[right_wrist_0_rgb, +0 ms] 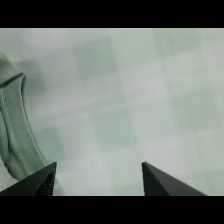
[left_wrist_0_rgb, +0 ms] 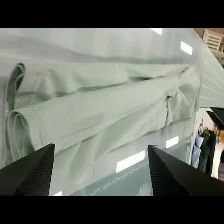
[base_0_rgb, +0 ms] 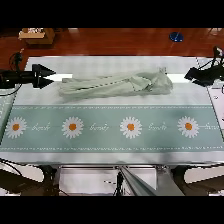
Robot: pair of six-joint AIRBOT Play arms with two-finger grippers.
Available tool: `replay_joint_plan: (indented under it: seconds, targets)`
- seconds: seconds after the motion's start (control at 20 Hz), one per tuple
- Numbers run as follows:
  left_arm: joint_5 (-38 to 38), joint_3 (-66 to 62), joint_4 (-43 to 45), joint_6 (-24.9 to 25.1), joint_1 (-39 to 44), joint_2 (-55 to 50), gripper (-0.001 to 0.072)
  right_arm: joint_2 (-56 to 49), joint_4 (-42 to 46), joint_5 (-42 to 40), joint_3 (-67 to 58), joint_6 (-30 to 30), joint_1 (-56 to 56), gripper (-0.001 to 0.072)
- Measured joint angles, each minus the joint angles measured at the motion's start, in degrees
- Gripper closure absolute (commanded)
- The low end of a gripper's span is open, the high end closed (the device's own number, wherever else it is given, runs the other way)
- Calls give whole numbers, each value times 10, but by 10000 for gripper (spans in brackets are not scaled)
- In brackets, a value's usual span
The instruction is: Fold the shirts.
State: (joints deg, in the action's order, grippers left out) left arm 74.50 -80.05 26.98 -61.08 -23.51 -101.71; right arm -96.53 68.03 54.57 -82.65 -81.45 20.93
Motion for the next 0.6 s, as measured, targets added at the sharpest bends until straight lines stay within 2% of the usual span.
replay_joint_plan:
  seconds: [0.15,0.25,0.3,0.4,0.55,0.6]
  targets:
    - [21,-3,0,-2,20,0,41,-41,-153,28,0,33,24,114]
    - [27,-4,0,-2,36,0,43,-66,-219,31,0,46,22,114]
    - [30,-4,0,-2,43,0,49,-76,-242,27,0,50,16,114]
    - [32,-4,0,-3,57,0,146,-97,-276,13,0,58,-2,120]
    - [34,-5,0,-3,80,0,148,-121,-310,-17,-1,70,-42,133]
    - [34,-5,0,-3,87,0,148,-127,-321,-26,-1,73,-55,201]
